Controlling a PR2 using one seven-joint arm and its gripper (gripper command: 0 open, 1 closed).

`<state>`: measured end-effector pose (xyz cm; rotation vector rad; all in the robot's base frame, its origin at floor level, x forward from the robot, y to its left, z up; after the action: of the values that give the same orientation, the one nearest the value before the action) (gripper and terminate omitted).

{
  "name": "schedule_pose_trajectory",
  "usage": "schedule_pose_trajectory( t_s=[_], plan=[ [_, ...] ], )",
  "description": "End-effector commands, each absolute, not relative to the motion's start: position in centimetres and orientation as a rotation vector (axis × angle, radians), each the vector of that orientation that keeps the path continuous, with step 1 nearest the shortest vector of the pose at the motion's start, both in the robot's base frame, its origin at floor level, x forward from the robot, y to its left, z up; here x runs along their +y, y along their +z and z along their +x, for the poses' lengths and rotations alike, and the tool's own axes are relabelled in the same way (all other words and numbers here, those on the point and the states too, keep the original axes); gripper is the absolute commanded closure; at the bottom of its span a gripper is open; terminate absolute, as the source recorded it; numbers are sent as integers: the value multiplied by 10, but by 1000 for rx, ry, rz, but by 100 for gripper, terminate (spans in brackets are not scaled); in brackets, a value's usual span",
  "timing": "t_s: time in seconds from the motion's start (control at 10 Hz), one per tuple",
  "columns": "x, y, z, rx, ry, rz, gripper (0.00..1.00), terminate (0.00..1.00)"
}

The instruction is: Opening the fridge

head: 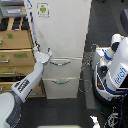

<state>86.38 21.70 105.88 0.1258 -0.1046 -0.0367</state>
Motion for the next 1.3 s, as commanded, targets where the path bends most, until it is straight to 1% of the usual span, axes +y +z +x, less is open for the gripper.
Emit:
schedule_pose_trajectory(
  t_s=[0.1, 0.2, 0.3, 0.4, 0.5, 0.6, 0.7, 0.8, 0.9, 1.3],
  plan=[
    [304, 1080, 900, -145, 47, 81, 0, 0],
    [305, 1081, 901, -153, 43, 80, 0, 0],
    [303, 1084, 902, -152, 2, 47, 0, 0],
    [309, 1099, 906, -158, -23, -11, 0, 0],
    [310, 1101, 908, -159, -24, -8, 0, 0],
    [314, 1108, 917, -150, -13, -15, 0, 0],
    [315, 1107, 919, -126, -7, -75, 0, 0],
    [301, 1096, 919, -92, -46, -78, 0, 0],
    [293, 1086, 921, -64, -73, -101, 100, 0],
    [280, 1081, 923, -61, -100, -111, 100, 0]
  ],
)
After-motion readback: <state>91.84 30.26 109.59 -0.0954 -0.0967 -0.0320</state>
